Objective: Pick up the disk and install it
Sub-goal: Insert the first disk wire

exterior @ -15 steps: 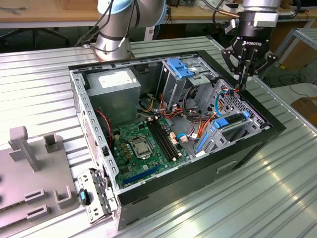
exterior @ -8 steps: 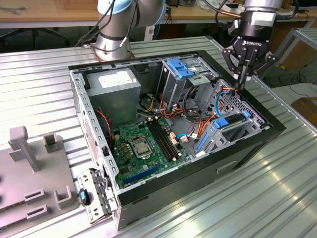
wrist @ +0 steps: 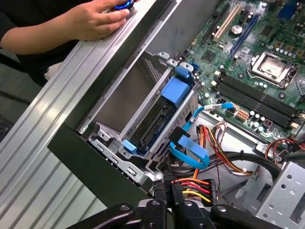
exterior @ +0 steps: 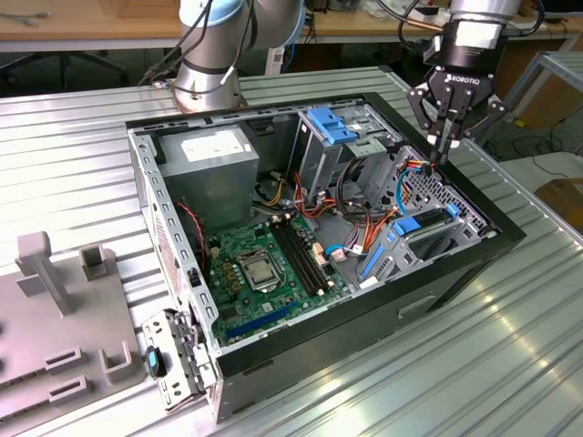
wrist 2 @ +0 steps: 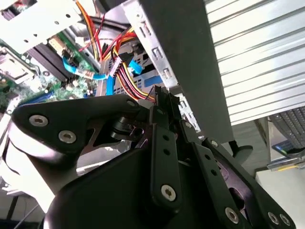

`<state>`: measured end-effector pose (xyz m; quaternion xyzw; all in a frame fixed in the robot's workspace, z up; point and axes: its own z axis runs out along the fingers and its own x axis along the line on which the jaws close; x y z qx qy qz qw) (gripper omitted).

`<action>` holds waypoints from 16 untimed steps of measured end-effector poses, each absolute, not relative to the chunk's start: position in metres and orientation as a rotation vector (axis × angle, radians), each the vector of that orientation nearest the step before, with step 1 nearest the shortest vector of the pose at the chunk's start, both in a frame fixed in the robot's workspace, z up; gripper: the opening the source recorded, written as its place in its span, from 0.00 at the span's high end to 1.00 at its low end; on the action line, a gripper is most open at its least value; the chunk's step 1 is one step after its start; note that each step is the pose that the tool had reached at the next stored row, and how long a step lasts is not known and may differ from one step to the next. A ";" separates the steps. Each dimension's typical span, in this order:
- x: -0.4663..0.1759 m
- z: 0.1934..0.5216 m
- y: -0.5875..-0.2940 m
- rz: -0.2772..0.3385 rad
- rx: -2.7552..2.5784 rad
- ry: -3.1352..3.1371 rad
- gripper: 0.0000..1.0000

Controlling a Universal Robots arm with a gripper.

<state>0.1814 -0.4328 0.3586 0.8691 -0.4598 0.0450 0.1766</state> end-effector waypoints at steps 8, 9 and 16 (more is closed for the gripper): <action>0.180 0.364 -0.434 0.166 2.500 -1.334 0.84; 0.180 0.364 -0.434 0.166 2.500 -1.334 0.84; 0.176 0.364 -0.441 0.164 2.493 -1.346 0.84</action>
